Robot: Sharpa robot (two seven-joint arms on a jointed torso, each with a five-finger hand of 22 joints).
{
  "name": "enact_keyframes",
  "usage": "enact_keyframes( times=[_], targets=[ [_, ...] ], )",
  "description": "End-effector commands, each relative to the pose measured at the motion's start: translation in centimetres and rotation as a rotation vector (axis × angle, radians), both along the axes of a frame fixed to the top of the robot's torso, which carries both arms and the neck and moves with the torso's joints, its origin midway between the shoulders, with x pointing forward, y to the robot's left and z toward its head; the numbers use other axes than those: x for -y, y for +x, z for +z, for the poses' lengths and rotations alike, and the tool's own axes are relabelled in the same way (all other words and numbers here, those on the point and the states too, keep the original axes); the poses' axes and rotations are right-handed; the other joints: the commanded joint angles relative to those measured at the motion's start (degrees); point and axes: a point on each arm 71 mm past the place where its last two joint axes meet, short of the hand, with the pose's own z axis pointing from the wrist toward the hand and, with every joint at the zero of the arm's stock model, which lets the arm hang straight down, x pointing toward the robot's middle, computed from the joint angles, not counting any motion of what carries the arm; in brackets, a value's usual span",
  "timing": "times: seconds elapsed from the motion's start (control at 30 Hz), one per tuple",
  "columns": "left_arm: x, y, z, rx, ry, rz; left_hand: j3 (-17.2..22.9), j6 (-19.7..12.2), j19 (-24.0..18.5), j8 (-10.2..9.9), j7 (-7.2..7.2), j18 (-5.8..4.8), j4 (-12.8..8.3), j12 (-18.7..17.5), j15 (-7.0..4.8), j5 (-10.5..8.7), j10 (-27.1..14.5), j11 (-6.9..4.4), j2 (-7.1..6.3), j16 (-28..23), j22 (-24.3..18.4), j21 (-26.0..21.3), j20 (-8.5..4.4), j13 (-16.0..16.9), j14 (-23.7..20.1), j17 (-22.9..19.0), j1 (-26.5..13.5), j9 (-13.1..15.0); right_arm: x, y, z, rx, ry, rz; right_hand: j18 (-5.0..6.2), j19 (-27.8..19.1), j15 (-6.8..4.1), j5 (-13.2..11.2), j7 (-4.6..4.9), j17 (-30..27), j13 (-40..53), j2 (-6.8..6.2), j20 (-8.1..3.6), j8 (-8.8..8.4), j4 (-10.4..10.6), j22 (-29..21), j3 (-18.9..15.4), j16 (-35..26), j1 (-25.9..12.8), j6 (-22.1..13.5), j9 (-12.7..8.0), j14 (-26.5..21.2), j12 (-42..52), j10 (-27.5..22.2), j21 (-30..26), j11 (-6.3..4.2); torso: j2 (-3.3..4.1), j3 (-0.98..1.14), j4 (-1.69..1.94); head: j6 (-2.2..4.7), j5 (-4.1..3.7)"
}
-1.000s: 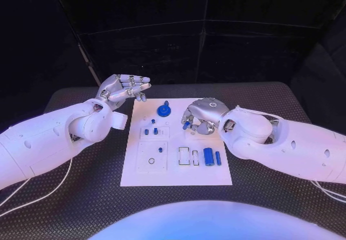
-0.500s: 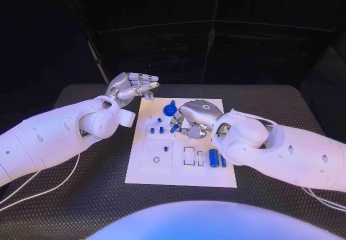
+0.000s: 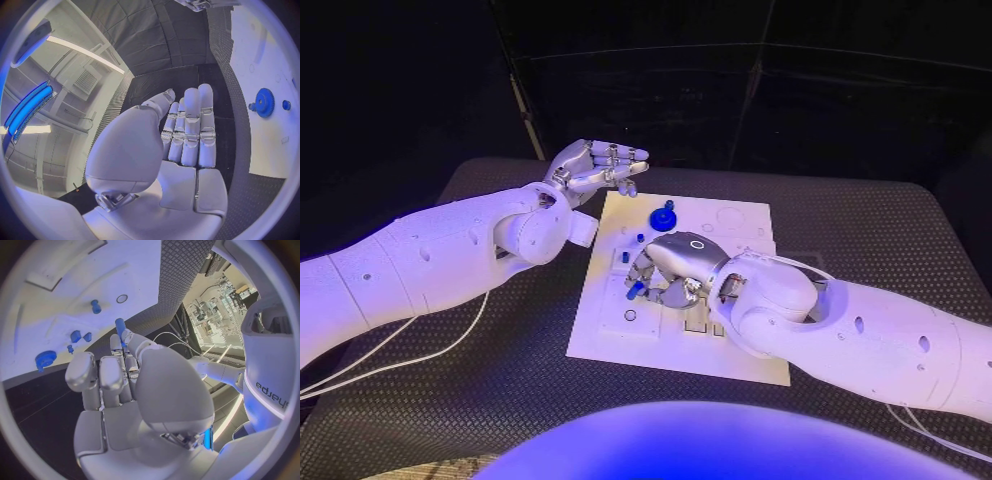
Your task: Assemble the parts on the task board
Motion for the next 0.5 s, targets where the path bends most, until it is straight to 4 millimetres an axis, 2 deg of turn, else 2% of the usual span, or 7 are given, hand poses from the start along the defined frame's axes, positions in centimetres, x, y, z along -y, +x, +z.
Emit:
enact_keyframes(
  times=[0.03, 0.3, 0.5],
  targets=[
    [0.2, 0.0, 0.2, 0.007, -0.012, -0.009, -0.31, -0.44, -0.14, -0.22, -0.11, 0.73, 0.12, 0.24, 0.05, -0.24, -0.25, -0.01, 0.13, -0.34, -0.07, -0.22, 0.25, -0.07, -0.48, -0.06, 0.02, -0.02, -0.5, -0.3, -0.5, -0.047, -0.003, 0.049, -0.57, 0.14, 0.01, 0.21, 0.59, -0.02, -0.06, 0.20, 0.08, -0.04, -0.07, -0.05, 0.30, 0.02, -0.62, 0.33, 0.57, 0.87, -0.28, 0.12, 0.01, 0.41, 0.01, 0.02, -0.03, 0.01, 0.80],
    [0.4, 0.1, 0.2, 0.006, -0.013, -0.012, -0.31, -0.44, -0.14, -0.22, -0.11, 0.73, 0.12, 0.24, 0.05, -0.24, -0.25, -0.01, 0.13, -0.34, -0.07, -0.22, 0.25, -0.07, -0.48, -0.06, 0.02, -0.02, -1.0, -0.4, -1.5, -0.076, -0.027, 0.066, -0.55, 0.10, 0.02, 0.26, 0.60, -0.03, -0.06, 0.22, 0.09, -0.06, -0.07, -0.11, 0.32, 0.02, -0.66, 0.30, 0.57, 0.86, -0.32, 0.12, -0.01, 0.41, -0.02, 0.06, -0.11, 0.01, 1.60],
    [0.5, 0.1, 0.2, 0.006, -0.015, -0.014, -0.34, -0.45, -0.13, -0.20, -0.11, 0.74, 0.09, 0.32, 0.04, -0.23, -0.28, -0.02, 0.19, -0.34, -0.10, -0.27, 0.26, -0.07, -0.48, -0.08, 0.06, 0.00, -1.2, -0.3, -1.9, -0.082, -0.049, 0.067, -0.55, 0.08, 0.03, 0.31, 0.61, -0.08, -0.06, 0.24, 0.10, -0.08, -0.08, -0.14, 0.33, -0.01, -0.69, 0.27, 0.56, 0.85, -0.36, 0.11, -0.02, 0.42, 0.00, 0.08, -0.08, 0.01, 1.82]
  ],
)
